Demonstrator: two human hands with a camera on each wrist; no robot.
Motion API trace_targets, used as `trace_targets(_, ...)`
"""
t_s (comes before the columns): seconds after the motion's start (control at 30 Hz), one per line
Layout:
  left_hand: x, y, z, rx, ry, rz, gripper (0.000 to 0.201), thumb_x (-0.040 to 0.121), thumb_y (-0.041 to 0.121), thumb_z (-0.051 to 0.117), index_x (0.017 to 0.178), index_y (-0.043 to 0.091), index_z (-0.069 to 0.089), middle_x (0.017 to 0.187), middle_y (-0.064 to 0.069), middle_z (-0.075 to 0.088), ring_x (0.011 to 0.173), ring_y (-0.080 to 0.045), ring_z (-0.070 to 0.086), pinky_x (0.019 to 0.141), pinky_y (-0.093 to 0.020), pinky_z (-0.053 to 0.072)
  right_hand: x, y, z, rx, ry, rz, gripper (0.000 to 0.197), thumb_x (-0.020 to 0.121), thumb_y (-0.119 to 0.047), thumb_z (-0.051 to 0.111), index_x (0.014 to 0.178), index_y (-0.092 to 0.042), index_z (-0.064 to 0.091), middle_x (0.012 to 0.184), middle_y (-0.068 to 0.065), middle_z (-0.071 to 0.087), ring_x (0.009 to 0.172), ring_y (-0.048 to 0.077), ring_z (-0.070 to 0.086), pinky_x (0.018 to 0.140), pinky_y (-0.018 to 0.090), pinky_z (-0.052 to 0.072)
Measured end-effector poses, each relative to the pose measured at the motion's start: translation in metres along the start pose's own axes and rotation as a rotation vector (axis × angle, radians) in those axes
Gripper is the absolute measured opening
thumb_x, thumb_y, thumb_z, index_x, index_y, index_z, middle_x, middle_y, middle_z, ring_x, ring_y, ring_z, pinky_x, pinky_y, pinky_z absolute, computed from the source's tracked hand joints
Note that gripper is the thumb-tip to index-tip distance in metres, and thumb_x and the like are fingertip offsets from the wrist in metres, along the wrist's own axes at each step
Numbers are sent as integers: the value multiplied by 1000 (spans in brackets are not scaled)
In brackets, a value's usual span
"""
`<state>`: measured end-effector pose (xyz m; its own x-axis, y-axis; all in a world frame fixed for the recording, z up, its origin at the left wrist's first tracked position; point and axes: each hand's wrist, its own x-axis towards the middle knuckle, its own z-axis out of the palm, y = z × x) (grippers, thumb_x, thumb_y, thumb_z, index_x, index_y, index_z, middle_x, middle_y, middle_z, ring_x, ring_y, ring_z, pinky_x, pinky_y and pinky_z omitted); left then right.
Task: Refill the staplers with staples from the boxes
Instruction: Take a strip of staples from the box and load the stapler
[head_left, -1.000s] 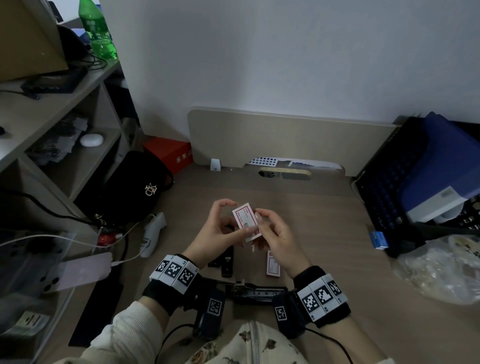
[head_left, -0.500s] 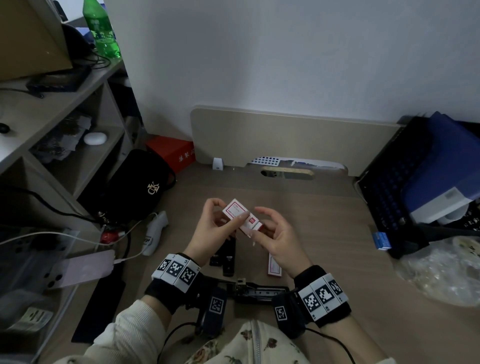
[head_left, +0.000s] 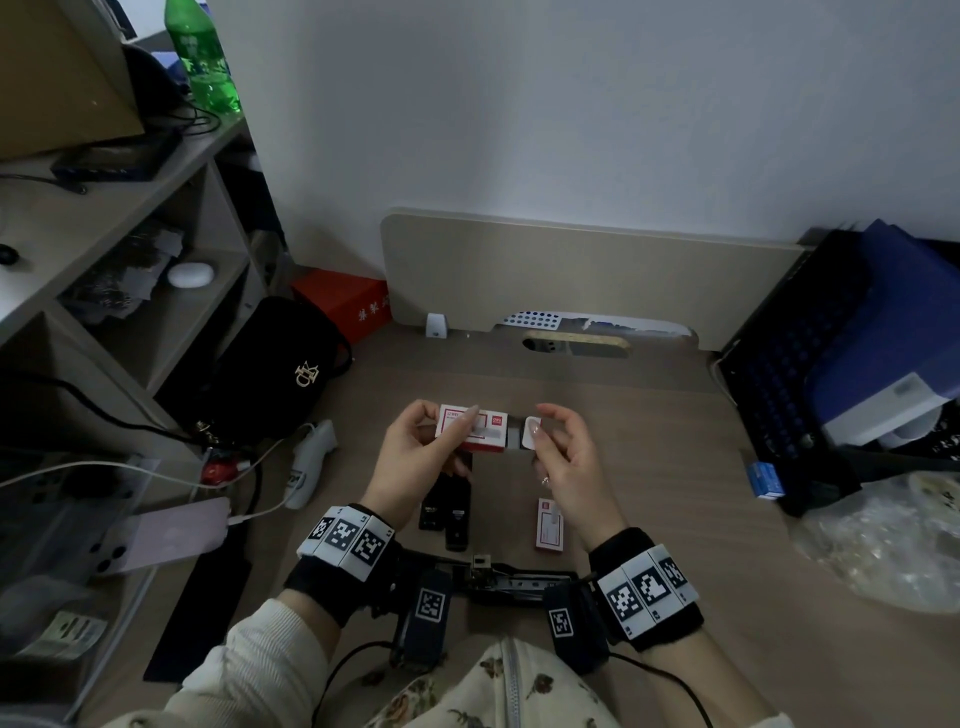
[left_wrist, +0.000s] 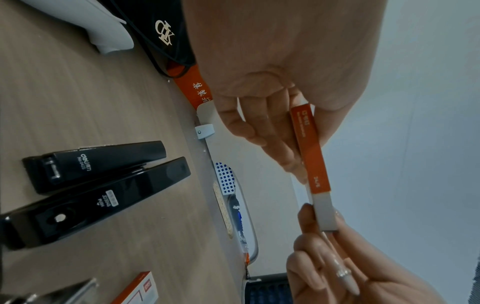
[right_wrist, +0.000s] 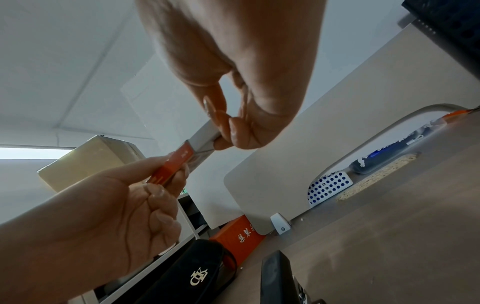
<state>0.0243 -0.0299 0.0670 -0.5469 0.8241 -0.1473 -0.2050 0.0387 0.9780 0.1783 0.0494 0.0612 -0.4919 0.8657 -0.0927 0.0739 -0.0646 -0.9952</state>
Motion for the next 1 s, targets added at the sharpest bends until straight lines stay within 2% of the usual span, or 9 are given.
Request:
trace_targets(0.13, -2, 2, -1, 21, 1, -37, 40, 83, 29, 73, 101, 23, 38, 81, -12, 75, 50, -26, 63, 50, -28, 50, -1, -2, -1, 14, 21, -10, 17, 97, -19, 49, 112, -22, 56, 106, 3, 67, 87, 17, 63, 71, 30, 50)
trace_targets(0.23, -3, 3, -1, 11, -14, -75, 50, 84, 27, 73, 117, 27, 35, 86, -12, 76, 53, -28, 67, 53, -28, 52, -2, -3, -2, 14, 13, -13, 17, 97, -16, 48, 110, -18, 58, 101, 1, 66, 77, 9, 59, 62, 20, 46)
trace_targets(0.33, -5, 7, -3, -19, -48, -185, 61, 77, 39, 76, 128, 31, 42, 94, -13, 75, 68, -38, 71, 60, -33, 58, -3, -5, -3, 10, -9, -8, 18, 98, -14, 47, 108, -19, 60, 97, -1, 65, 71, 7, 56, 58, 17, 44)
trace_targets(0.47, -7, 11, -3, -32, -151, -304, 59, 70, 47, 74, 118, 16, 63, 98, -14, 75, 77, -37, 73, 53, -27, 54, -6, -7, -2, -30, -82, -2, 18, 98, -15, 47, 110, -18, 60, 98, -6, 67, 78, 8, 61, 64, 17, 48)
trace_targets(0.53, -6, 9, -3, -51, -175, -316, 59, 71, 39, 74, 117, 3, 61, 93, -14, 75, 72, -31, 74, 50, -24, 53, -6, -7, -2, 11, -84, 3, 18, 98, -13, 46, 107, -17, 61, 92, -1, 65, 69, 14, 54, 57, 20, 43)
trace_targets(0.63, -5, 9, -4, -105, -175, -315, 60, 73, 32, 72, 119, -5, 61, 84, -13, 75, 64, -23, 73, 50, -23, 53, -5, -8, -3, 83, -68, 13, 19, 99, -12, 42, 105, -16, 60, 83, 7, 59, 54, 10, 48, 50, 21, 41)
trace_targets(0.73, -4, 11, -3, -106, -171, -295, 62, 71, 31, 73, 118, -8, 60, 83, -13, 75, 63, -22, 73, 50, -23, 54, -5, -10, -2, 127, -66, 43, 19, 100, -19, 42, 107, -13, 59, 78, 6, 59, 53, 12, 53, 52, 27, 44)
trace_targets(0.83, -4, 10, -2, -92, -171, -290, 64, 70, 31, 74, 118, -8, 59, 85, -14, 75, 63, -23, 73, 51, -23, 55, -5, -12, -1, 71, -74, 82, 33, 89, -45, 54, 107, -17, 58, 79, 7, 59, 55, 14, 56, 54, 29, 43)
trace_targets(1.0, -5, 10, -3, -80, -183, -296, 50, 69, 33, 74, 106, 0, 64, 83, -13, 75, 63, -23, 73, 53, -24, 55, -7, -11, 1, -39, -57, 8, 21, 91, -19, 59, 109, -10, 52, 76, 7, 61, 50, 12, 54, 46, 19, 43)
